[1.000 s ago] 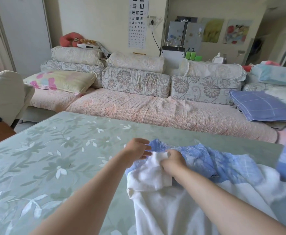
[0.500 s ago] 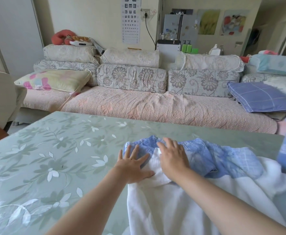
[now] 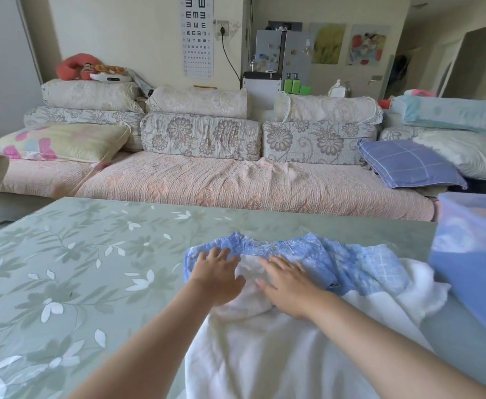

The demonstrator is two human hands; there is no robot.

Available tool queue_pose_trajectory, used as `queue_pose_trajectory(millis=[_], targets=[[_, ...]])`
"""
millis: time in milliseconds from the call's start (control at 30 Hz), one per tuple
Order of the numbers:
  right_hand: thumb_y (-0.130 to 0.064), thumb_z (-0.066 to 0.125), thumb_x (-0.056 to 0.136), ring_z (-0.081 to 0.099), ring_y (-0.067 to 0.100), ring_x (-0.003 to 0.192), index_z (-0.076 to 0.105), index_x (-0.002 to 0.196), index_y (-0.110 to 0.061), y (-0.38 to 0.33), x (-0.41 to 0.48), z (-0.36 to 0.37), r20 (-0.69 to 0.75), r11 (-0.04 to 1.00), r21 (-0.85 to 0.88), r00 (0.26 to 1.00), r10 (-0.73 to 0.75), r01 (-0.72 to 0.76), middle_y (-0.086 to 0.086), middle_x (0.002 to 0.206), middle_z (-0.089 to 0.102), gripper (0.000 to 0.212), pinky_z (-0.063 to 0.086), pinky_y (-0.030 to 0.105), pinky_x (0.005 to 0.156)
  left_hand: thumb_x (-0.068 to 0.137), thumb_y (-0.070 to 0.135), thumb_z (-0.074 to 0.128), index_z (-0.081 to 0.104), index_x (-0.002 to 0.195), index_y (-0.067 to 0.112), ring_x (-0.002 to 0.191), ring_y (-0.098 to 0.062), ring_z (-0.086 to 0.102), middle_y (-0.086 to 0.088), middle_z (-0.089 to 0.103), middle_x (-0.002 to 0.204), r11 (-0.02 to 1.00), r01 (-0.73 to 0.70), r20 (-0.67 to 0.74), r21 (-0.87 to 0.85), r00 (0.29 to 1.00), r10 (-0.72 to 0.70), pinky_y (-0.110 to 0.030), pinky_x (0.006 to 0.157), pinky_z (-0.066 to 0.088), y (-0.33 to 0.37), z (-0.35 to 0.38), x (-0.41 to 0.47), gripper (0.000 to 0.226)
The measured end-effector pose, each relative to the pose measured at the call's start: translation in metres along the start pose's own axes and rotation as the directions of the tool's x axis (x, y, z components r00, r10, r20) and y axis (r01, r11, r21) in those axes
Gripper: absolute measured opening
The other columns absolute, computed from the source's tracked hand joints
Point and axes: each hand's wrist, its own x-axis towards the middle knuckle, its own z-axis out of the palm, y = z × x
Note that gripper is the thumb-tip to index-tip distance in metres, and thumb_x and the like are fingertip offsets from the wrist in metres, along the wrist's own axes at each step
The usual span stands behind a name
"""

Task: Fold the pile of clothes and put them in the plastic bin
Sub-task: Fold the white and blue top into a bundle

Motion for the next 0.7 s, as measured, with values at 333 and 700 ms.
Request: queue_pose_trajectory(millis=[333, 700], targets=[[-0.026, 0.038, 0.102, 0.045, 0.022, 0.133, 0.043, 0.143, -0.023, 0.136, -0.067, -0.037, -0.205, 0.957, -0.114, 0.949, 0.239, -0.266, 0.000, 0.145, 0.047, 0.041, 0.037, 0.036, 0.102, 0.099, 0.039, 0.039, 0.040, 0.141, 0.027, 0.131, -0.024, 0.039, 0.000, 0.044, 0.144, 0.933, -0.236, -0.045, -0.273, 0.972, 0.232, -0.040, 0.105, 0.032, 0.134, -0.012, 0.040, 0.044], [-0.031, 0.052, 0.097, 0.050, 0.026, 0.121, 0.047, 0.129, -0.016, 0.217, -0.101, -0.038, -0.347, 0.735, -0.178, 0.740, 0.576, -0.655, 0.007, 0.129, 0.045, 0.035, 0.050, 0.036, 0.091, 0.089, 0.074, 0.028, 0.007, 0.154, 0.042, 0.150, -0.022, -0.004, 0.004, -0.001, 0.164, 0.945, -0.298, 0.158, -0.138, 0.935, 0.318, -0.047, 0.121, 0.004, 0.204, 0.026, 0.061, 0.075]])
